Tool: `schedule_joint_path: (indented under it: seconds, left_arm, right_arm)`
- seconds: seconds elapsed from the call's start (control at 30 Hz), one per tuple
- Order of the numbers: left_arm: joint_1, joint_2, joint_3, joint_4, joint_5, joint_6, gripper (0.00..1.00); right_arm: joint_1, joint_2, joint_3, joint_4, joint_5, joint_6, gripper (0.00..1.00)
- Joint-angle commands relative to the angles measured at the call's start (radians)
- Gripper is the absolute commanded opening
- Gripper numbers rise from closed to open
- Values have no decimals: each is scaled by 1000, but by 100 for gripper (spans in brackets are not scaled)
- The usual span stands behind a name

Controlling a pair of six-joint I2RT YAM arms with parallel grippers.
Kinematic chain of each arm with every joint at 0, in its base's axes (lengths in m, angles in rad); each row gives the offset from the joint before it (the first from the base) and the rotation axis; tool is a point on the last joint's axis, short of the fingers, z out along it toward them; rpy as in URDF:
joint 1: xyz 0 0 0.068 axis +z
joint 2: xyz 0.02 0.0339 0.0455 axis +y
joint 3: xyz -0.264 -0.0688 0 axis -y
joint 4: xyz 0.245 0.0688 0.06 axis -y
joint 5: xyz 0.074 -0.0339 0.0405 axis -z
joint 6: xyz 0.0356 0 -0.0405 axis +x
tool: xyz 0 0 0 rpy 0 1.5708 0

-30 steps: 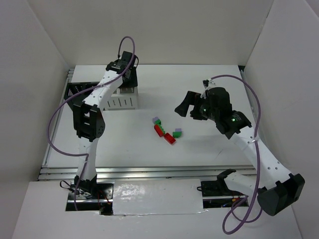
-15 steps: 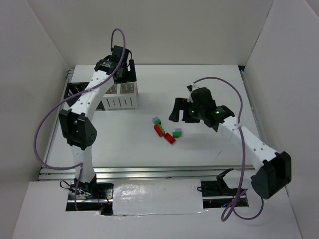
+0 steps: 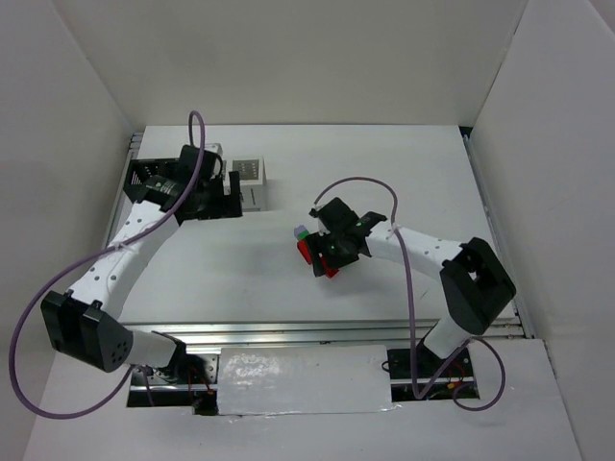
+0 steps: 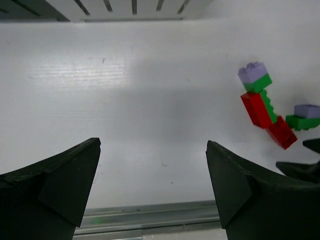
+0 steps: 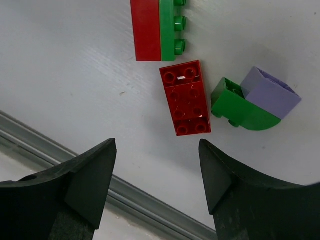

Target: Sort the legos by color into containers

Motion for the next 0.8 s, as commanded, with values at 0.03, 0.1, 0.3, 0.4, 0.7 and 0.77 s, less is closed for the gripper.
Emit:
schedule_joint_path:
  seconds: [0.03, 0.1, 0.3, 0.4, 0.7, 0.77]
  left_arm:
    - [-6, -78, -110, 43, 90, 32, 99]
    - [-6, -121, -156, 55, 113, 30, 100]
    - [-6, -172, -207, 51, 141, 41, 100]
    - [-6, -187, -227, 51, 146, 47, 100]
    - [-6, -203, -254, 60, 181, 55, 99]
    - [-6, -203, -257, 61, 187, 53, 99]
  right_arm:
    - [2, 82, 50, 65, 13, -103, 72]
    - [4, 119, 69, 77, 21, -117, 72]
    - [5, 199, 122, 86, 58, -137, 72]
    - [5, 236, 131, 86, 73, -140, 72]
    - [7, 222, 112, 118, 99, -141, 60]
    - [7, 228, 115, 114, 98, -137, 41]
